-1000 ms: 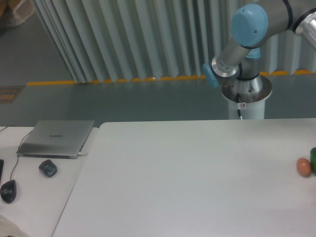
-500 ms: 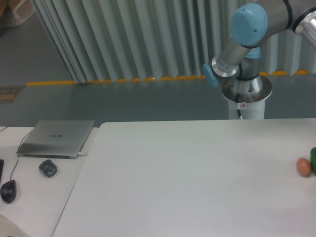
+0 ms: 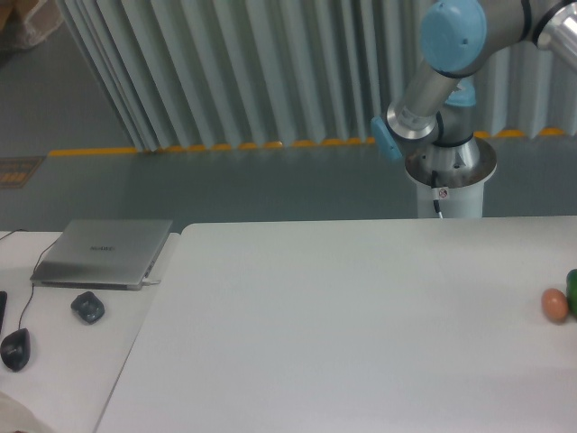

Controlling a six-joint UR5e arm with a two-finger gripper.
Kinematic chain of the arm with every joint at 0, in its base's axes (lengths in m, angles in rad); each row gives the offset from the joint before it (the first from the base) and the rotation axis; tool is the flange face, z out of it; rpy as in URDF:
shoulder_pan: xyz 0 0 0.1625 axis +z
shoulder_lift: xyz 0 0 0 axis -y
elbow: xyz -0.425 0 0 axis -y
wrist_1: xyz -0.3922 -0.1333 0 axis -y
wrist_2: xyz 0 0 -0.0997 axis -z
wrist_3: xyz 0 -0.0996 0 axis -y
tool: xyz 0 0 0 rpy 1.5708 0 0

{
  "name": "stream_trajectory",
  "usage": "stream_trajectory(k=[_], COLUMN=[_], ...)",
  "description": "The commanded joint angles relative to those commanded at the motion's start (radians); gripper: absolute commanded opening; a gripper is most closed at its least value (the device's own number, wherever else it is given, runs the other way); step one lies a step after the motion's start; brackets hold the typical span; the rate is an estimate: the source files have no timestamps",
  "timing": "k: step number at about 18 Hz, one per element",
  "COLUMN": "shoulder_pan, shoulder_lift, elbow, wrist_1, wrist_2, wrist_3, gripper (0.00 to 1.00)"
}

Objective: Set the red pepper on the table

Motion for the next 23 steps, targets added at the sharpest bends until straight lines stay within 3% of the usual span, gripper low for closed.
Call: stream_trajectory(k=[5,8,12,16,21,23], shoulder_pan=[-0.023,-0.026,-0.047,-0.109,-0.21,-0.251], shoulder_lift=[0.023,0.06,0.106,0.143,0.14,0.134], elbow=[-0.003,-0.012,-0.045,-0.051,-0.077,-0.101], wrist_1=[-0.083,-0.181,-0.204,-0.29,-0.278,-0.25], wrist_2=[-0.052,-0.126,-0.175,-0.224,-0.215,-0.154], wrist_3=[0.003,0.02,0.018,0.003,-0.017,-0.02], gripper=[0.18,0.18,0.18,0.19,0.19,0.19])
